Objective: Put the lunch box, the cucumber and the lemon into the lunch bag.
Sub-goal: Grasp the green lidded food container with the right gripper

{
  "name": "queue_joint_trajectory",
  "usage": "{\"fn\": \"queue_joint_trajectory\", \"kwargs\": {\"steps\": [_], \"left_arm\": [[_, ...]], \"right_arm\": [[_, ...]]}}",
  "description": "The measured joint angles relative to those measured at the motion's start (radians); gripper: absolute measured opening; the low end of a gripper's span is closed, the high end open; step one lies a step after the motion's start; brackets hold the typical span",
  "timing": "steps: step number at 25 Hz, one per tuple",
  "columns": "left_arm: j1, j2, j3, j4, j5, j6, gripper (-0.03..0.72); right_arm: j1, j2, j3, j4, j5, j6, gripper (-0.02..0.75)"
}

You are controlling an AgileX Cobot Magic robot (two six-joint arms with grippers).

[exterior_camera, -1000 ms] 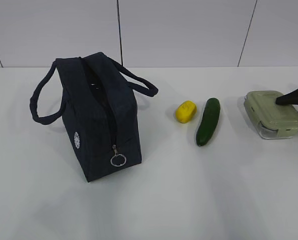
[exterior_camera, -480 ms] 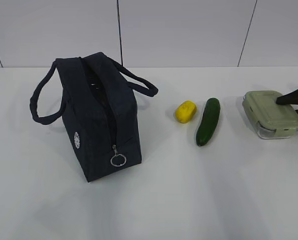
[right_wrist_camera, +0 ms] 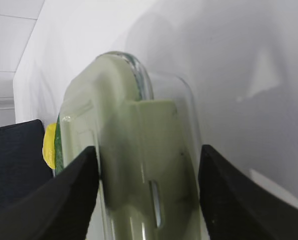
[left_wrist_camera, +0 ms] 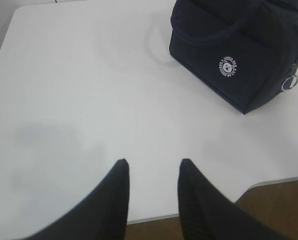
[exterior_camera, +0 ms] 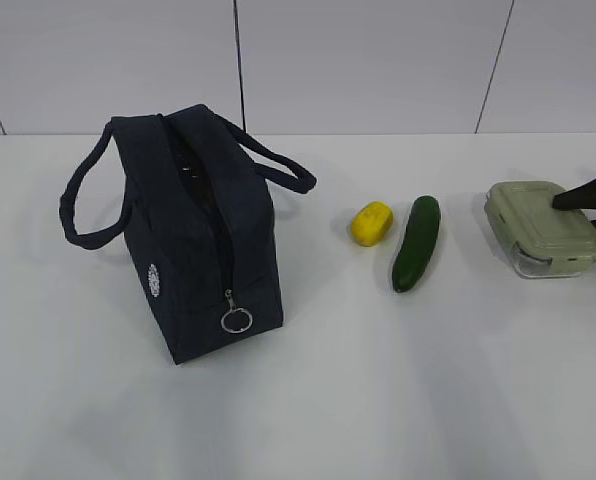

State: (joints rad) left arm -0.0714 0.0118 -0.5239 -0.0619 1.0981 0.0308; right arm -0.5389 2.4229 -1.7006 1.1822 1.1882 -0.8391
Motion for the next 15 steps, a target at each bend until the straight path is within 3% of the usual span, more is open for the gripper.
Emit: {"fn": "queue_joint_trajectory", "kwargs": {"steps": [15], "left_arm": [[0.000,0.000,0.000,0.000,0.000,0.000,0.241]], "right_arm": [[0.000,0.000,0.000,-0.002,0.002,0.013,0.462]]}}
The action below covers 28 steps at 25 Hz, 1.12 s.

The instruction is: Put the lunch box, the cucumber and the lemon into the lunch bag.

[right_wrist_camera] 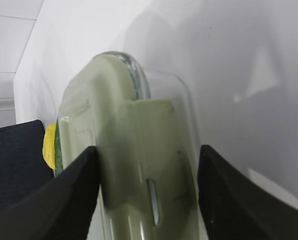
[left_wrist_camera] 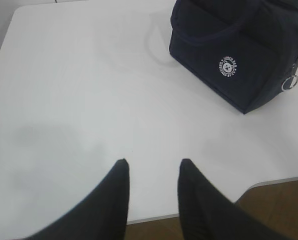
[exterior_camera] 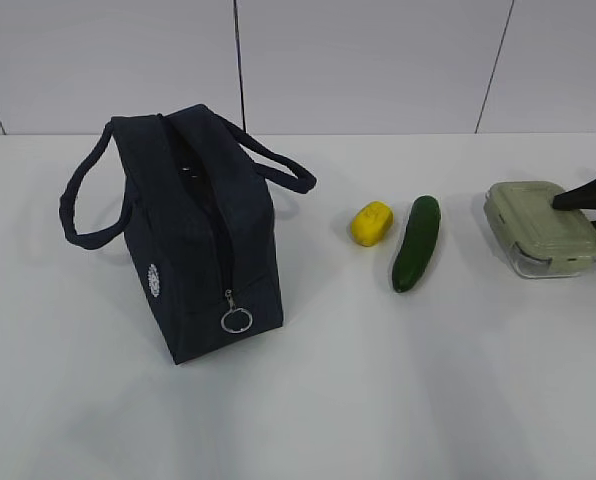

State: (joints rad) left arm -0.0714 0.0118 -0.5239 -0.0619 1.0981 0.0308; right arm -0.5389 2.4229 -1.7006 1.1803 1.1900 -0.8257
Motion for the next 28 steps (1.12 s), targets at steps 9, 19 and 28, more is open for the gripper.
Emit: {"fn": "queue_joint_trajectory", "kwargs": {"steps": [9,19,28], "left_arm": [[0.000,0.000,0.000,0.000,0.000,0.000,0.241],[0.000,0.000,0.000,0.000,0.000,0.000,0.241],[0.000,0.000,0.000,0.000,0.000,0.000,0.241]], "right_arm": [[0.000,0.000,0.000,-0.002,0.006,0.000,0.400],[0.000,0.000,0.000,-0.002,0.006,0.000,0.397],[0.002,0.000,0.000,-0.002,0.006,0.000,0.383]]}}
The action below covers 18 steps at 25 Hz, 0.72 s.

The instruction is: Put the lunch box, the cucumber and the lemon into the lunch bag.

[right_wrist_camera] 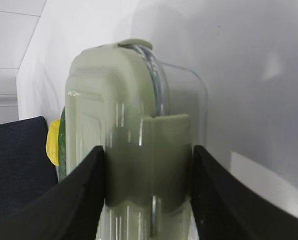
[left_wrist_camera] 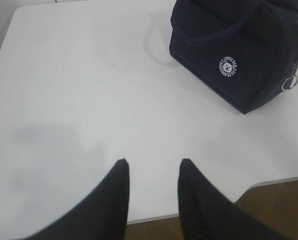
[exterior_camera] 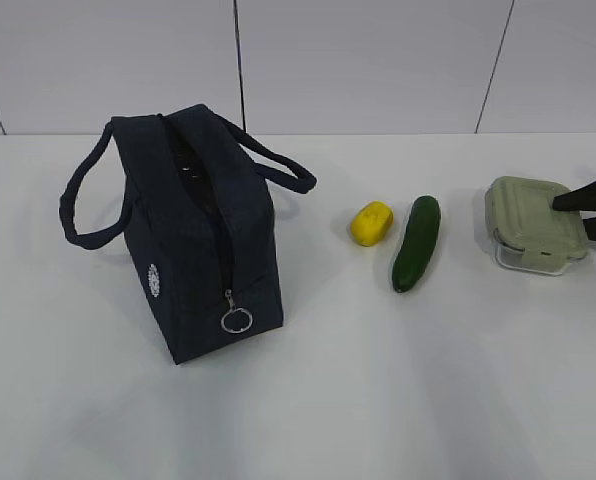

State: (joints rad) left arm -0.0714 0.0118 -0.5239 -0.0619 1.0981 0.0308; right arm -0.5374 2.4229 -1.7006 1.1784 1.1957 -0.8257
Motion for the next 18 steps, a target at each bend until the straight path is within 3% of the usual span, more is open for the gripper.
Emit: {"fn": "queue_joint_trajectory", "kwargs": {"steps": [18], "left_arm": [[0.000,0.000,0.000,0.000,0.000,0.000,0.241]], "right_arm": [[0.000,0.000,0.000,0.002,0.000,0.000,0.354]]}}
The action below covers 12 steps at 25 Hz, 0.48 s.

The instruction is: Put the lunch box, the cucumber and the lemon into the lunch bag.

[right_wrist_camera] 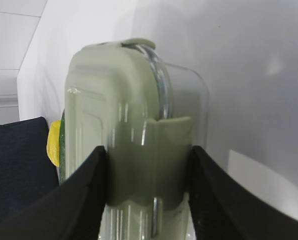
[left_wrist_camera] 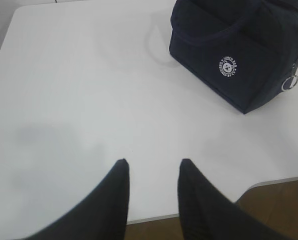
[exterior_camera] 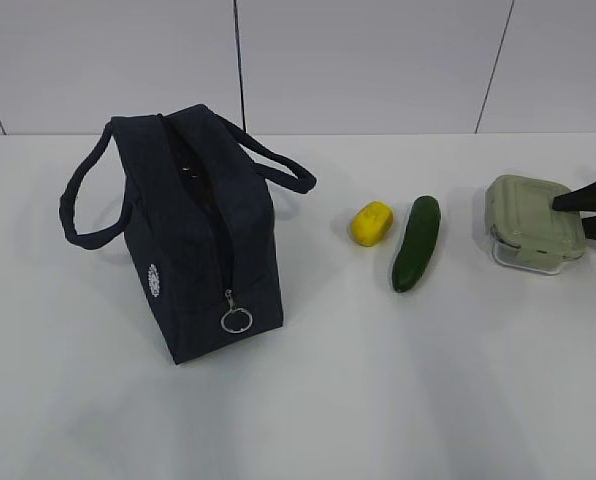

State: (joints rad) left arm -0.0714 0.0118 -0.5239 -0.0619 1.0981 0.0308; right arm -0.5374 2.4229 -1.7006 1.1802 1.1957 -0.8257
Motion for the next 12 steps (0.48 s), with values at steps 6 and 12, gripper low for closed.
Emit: {"fn": "queue_joint_trajectory", "kwargs": {"steps": [6,12], "left_arm": [[0.000,0.000,0.000,0.000,0.000,0.000,0.241],[0.000,0.000,0.000,0.000,0.000,0.000,0.241]], "right_arm": [[0.000,0.000,0.000,0.008,0.000,0.013,0.354],[0.000,0.000,0.000,0.010,0.000,0.025,0.351]]}}
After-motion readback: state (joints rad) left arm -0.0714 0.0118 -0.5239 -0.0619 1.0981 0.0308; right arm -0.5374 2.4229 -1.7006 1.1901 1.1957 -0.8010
